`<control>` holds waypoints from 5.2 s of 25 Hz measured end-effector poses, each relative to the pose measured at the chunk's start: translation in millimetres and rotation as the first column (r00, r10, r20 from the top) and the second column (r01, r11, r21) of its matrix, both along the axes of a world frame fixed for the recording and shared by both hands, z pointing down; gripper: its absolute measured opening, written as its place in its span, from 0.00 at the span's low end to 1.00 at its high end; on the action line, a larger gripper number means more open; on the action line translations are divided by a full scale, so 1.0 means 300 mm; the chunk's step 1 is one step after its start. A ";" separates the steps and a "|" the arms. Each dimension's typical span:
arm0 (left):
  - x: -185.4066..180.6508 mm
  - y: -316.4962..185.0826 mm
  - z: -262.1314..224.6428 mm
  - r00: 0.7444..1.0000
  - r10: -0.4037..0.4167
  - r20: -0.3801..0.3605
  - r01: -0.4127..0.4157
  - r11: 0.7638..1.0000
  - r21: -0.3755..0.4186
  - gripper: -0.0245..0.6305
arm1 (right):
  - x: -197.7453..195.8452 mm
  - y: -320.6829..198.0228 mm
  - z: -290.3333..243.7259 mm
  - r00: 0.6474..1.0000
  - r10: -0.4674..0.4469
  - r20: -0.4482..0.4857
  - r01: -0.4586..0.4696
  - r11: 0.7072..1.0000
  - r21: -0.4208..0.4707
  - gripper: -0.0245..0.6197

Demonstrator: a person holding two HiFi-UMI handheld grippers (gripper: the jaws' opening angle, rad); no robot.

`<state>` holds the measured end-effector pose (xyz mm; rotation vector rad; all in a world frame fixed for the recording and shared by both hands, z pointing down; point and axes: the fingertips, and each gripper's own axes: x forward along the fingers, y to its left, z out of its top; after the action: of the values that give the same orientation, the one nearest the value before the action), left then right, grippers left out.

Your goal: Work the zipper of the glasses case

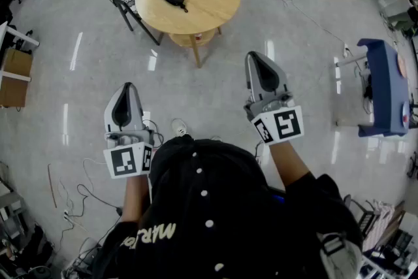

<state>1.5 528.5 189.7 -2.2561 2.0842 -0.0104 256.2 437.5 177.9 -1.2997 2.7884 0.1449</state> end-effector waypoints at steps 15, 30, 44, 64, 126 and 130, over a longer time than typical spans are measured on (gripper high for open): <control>-0.004 -0.016 0.037 1.000 -0.001 0.017 0.002 0.999 -0.041 0.04 | 0.005 -0.007 0.014 0.998 0.001 0.060 0.000 1.000 -0.011 0.04; -0.170 -0.162 0.017 0.998 0.049 -0.042 -0.050 0.999 -0.021 0.34 | -0.164 -0.117 0.024 1.000 -0.004 0.026 0.004 1.000 -0.018 0.30; -0.412 -0.276 0.037 0.991 0.127 -0.031 -0.127 0.992 -0.018 0.34 | -0.421 -0.187 0.040 0.999 0.042 0.004 -0.042 0.999 -0.016 0.30; -0.441 -0.732 0.101 0.989 0.142 -0.040 -0.144 0.988 -0.053 0.34 | -0.482 -0.663 0.113 0.999 0.029 0.014 -0.028 0.998 -0.052 0.30; -0.286 -2.016 0.818 0.466 0.855 0.226 -0.651 0.505 -0.567 0.34 | -0.780 -1.824 0.897 0.892 -0.344 -0.294 0.193 0.877 -0.440 0.26; -0.216 -2.019 0.955 0.360 0.917 0.173 -0.682 0.385 -0.623 0.34 | -0.793 -1.807 1.086 0.799 -0.476 -0.368 0.279 0.835 -0.475 0.26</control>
<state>-63.4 -77.1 476.2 -2.8624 0.4820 -1.0112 18.3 -104.5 503.9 -0.7684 3.5981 -0.1669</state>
